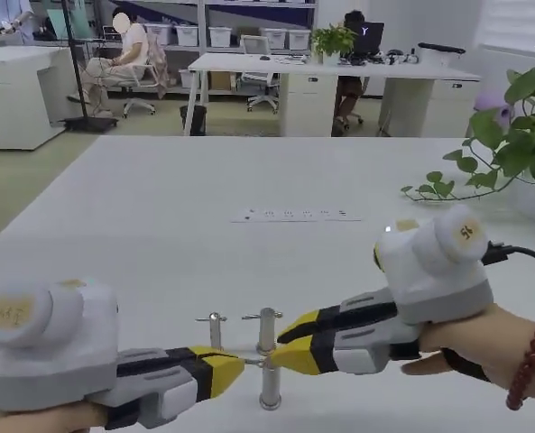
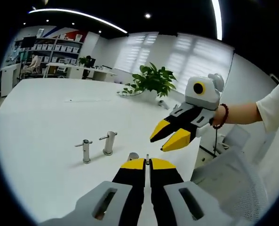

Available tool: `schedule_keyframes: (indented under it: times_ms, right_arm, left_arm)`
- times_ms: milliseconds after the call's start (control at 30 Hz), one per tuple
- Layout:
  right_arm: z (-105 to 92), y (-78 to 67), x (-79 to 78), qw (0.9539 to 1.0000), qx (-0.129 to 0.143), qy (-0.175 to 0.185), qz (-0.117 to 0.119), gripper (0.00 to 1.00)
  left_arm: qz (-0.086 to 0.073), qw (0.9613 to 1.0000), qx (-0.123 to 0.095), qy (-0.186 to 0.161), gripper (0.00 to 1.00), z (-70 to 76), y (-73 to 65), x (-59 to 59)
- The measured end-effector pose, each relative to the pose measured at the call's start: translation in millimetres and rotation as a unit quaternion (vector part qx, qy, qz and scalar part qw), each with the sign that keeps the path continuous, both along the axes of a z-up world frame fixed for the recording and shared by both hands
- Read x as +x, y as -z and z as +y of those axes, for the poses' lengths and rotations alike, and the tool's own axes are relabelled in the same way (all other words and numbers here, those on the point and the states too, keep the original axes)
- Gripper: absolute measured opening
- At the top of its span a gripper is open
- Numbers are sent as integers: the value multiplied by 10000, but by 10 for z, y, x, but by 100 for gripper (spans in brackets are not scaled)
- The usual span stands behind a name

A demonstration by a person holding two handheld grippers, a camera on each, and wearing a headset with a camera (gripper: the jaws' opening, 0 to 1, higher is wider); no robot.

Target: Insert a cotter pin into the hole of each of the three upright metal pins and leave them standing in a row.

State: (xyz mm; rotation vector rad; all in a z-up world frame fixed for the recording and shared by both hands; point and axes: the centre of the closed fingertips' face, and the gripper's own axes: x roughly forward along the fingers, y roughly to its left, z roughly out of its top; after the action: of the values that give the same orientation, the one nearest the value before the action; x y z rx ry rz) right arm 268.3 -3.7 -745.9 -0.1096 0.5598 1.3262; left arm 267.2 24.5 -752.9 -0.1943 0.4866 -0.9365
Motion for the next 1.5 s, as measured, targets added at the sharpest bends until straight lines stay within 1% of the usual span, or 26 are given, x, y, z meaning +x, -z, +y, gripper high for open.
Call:
schedule_keyframes:
  times_ms: [33, 167, 267, 433, 533, 633, 767, 867, 933, 1000, 1133, 1367, 1500]
  right_arm:
    - [-5, -4, -32, 9999, 66, -53, 123, 17]
    - [-42, 18, -70, 9998, 59, -153, 137, 17]
    - [-59, 25, -116, 9994, 113, -239, 232, 17]
    - [-85, 57, -163, 9986, 136, -393, 317, 17]
    - [-95, 67, -201, 9977, 202, -498, 414, 17]
    - [-109, 92, -254, 9965, 182, -648, 491, 16]
    - [-110, 103, -305, 9952, 217, -758, 575, 16]
    - [-109, 118, -365, 9936, 212, -904, 640, 16]
    - [-102, 122, -399, 9925, 251, -985, 674, 16]
    - [-97, 122, -431, 9915, 278, -1041, 728, 15]
    - [-99, 146, -497, 9892, 267, -1201, 791, 15]
    - [-93, 155, -543, 9875, 360, -1270, 867, 13]
    - [-78, 129, -580, 9858, 436, -1345, 903, 11]
  left_arm:
    - [-47, 10000, 9, 62, 0, -12, -5, -20]
    - [-138, 9993, 54, 334, 0, -72, -3, -115]
    - [-206, 9985, 119, 495, 0, -104, 8, -176]
    - [-283, 9972, 114, 683, 0, -139, -1, -237]
    - [-367, 9961, 80, 793, 0, -156, -25, -265]
    - [-442, 9947, 60, 927, 0, -178, -46, -303]
    - [-499, 9927, 10, 1094, 0, -204, -67, -341]
    - [-510, 9910, -33, 1236, 0, -222, -74, -383]
    - [-534, 9901, -8, 1301, 0, -230, -68, -401]
    - [-542, 9893, -64, 1354, 0, -242, -81, -419]
    - [-608, 9878, -94, 1429, 0, -251, -102, -439]
    - [-677, 9852, -169, 1564, 0, -271, -139, -493]
    - [-671, 9843, -160, 1622, 0, -280, -129, -514]
